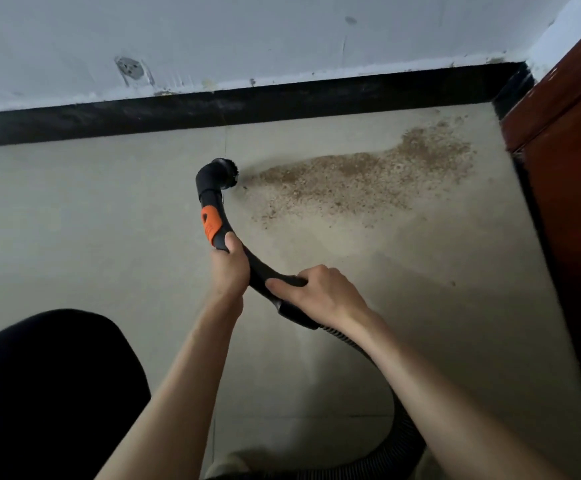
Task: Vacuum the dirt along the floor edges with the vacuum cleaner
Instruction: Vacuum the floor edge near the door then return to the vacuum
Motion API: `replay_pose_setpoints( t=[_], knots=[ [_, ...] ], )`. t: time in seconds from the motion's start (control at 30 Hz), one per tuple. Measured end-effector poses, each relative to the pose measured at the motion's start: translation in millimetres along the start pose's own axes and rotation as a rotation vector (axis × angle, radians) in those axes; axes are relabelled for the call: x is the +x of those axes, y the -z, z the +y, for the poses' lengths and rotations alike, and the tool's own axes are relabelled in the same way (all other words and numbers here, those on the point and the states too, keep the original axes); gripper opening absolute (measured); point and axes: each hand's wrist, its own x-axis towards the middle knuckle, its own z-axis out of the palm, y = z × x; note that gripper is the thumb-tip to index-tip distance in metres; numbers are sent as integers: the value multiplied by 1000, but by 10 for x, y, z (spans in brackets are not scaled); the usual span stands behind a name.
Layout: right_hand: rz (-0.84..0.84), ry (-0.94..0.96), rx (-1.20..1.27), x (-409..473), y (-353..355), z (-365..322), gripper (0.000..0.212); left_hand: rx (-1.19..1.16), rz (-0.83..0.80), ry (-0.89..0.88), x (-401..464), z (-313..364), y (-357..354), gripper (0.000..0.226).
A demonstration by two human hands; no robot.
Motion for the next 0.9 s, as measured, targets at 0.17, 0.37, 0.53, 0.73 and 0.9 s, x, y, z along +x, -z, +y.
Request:
replay_pose_setpoints(
  t=[0.17, 0.37, 0.53, 0.73, 0.9],
  knots=[
    [-39, -37, -29, -114, -82, 59, 68, 7, -30, 76, -119, -152, 48, 38],
    [-45, -135, -28, -105, 53, -166, 65, -38, -68, 116, -124, 20, 140, 49],
    [-25, -192, -31, -65, 107, -442, 62, -57, -135, 141, -56, 242, 243, 51],
    [-10, -274, 58, -161, 219, -432, 62, 1, -170, 124, -201, 358, 180, 50],
    [17, -290, 108, -177, 163, -352, 66, 87, -193, 169, -188, 387, 138, 54]
  ],
)
